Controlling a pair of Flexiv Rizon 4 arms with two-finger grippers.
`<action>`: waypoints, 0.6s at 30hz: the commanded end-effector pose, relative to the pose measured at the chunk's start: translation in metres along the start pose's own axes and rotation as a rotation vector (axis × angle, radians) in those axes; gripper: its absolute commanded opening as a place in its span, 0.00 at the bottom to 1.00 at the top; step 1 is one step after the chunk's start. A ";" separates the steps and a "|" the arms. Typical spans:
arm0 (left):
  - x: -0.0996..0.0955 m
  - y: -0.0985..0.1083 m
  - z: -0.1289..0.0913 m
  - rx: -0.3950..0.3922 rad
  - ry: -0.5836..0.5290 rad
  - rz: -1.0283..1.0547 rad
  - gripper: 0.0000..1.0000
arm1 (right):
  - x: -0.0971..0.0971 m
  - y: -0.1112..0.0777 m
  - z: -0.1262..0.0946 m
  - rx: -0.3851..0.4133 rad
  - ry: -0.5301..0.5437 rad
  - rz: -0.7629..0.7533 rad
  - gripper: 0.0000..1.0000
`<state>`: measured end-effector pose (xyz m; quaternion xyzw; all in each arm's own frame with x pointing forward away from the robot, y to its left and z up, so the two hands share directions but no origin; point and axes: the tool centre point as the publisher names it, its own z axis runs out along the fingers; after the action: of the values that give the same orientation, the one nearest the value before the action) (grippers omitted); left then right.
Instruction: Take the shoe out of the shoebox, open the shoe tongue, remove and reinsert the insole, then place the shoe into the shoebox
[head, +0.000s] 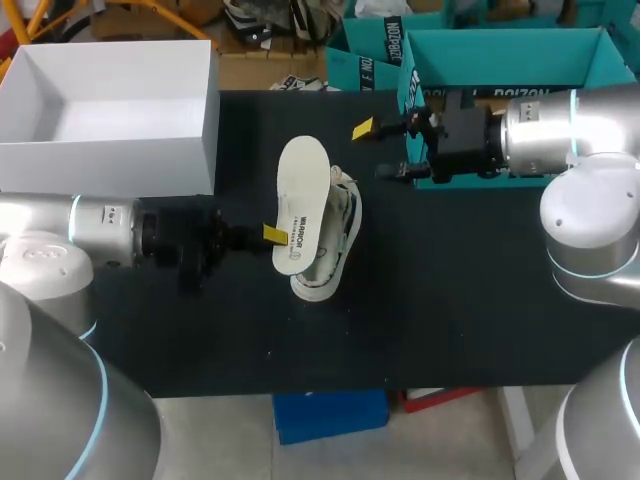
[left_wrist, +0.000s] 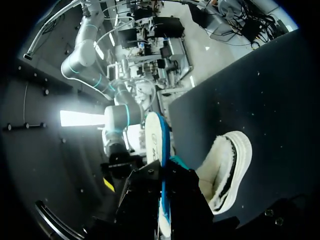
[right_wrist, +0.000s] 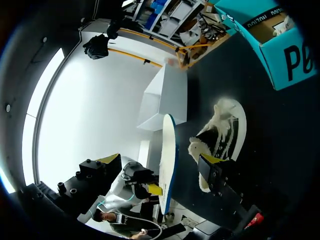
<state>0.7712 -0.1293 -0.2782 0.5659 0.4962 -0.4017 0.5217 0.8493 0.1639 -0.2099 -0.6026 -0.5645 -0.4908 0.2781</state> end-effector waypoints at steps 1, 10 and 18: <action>-0.001 0.000 0.003 -0.003 0.007 0.002 0.00 | -0.001 -0.001 0.001 -0.003 0.002 -0.001 1.00; -0.001 0.000 0.003 -0.003 0.007 0.002 0.00 | -0.001 -0.001 0.001 -0.003 0.002 -0.001 1.00; -0.001 0.000 0.003 -0.003 0.007 0.002 0.00 | -0.014 -0.013 0.008 0.111 0.088 -0.052 1.00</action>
<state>0.7722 -0.1311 -0.2770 0.5674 0.4967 -0.4017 0.5196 0.8347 0.1708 -0.2192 -0.5687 -0.5928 -0.4838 0.3018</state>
